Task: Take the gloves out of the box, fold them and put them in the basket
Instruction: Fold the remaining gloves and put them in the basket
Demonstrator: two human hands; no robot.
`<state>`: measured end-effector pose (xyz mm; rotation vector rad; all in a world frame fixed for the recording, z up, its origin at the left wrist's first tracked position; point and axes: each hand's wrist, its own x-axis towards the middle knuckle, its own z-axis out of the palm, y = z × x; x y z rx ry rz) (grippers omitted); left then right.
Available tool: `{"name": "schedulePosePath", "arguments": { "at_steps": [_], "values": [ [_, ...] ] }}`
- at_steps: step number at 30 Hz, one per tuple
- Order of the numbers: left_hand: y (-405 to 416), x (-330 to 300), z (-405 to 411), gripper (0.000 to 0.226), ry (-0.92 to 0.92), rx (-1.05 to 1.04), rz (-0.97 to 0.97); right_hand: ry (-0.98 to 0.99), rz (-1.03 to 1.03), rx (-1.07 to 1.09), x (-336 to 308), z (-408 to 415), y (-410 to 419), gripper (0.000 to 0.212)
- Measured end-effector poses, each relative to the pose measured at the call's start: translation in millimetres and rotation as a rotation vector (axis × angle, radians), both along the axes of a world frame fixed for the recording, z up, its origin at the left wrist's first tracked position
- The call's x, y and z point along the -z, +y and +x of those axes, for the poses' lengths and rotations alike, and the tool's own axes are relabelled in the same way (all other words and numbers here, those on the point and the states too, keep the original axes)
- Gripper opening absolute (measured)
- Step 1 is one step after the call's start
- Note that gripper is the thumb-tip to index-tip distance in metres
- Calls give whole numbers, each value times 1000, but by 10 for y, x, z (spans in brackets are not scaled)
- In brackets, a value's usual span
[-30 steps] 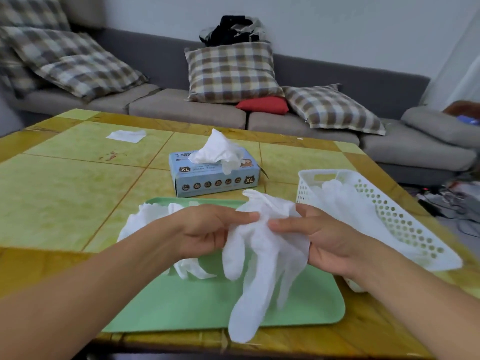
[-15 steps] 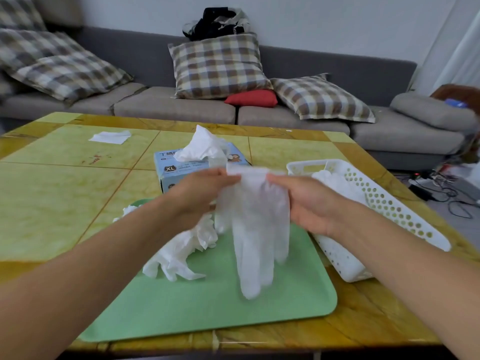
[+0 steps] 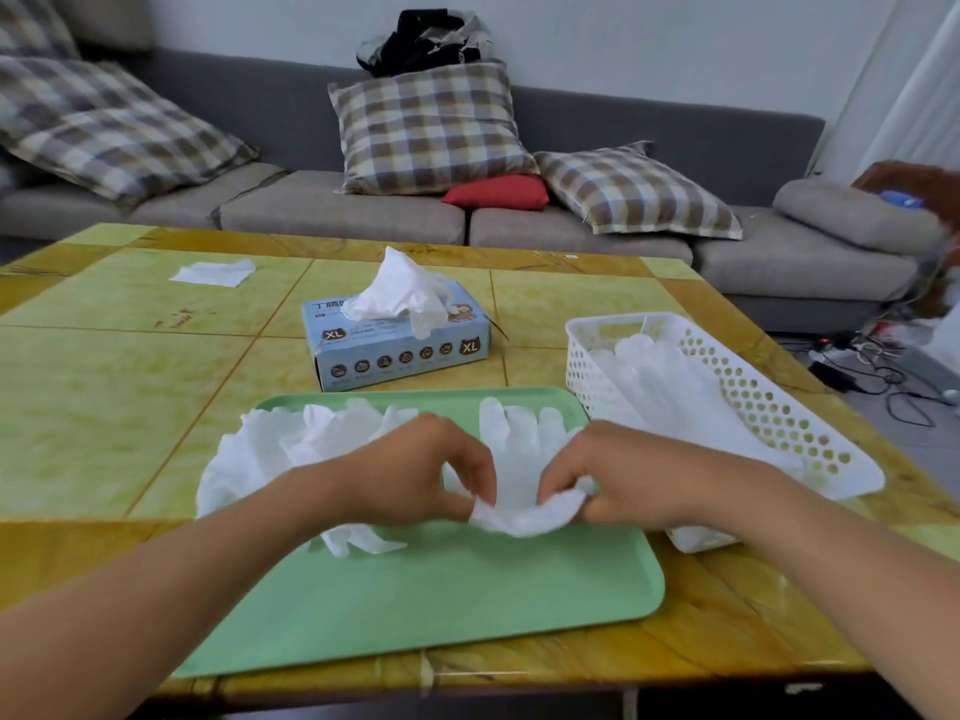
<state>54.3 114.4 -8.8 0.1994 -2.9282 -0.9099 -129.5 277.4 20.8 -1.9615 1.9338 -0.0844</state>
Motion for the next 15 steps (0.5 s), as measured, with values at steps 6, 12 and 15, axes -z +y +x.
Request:
{"name": "schedulePosePath", "arguments": {
  "at_steps": [6,12,15],
  "values": [
    [87,66,12,15,-191,123,73,26,215,-51,-45,69,165,32],
    [143,38,60,22,-277,226,-7,1,-7,170,123,94,-41,54],
    [166,97,44,18,-243,188,4,170,-37,245,236,116,-286,31]
  ]
}}
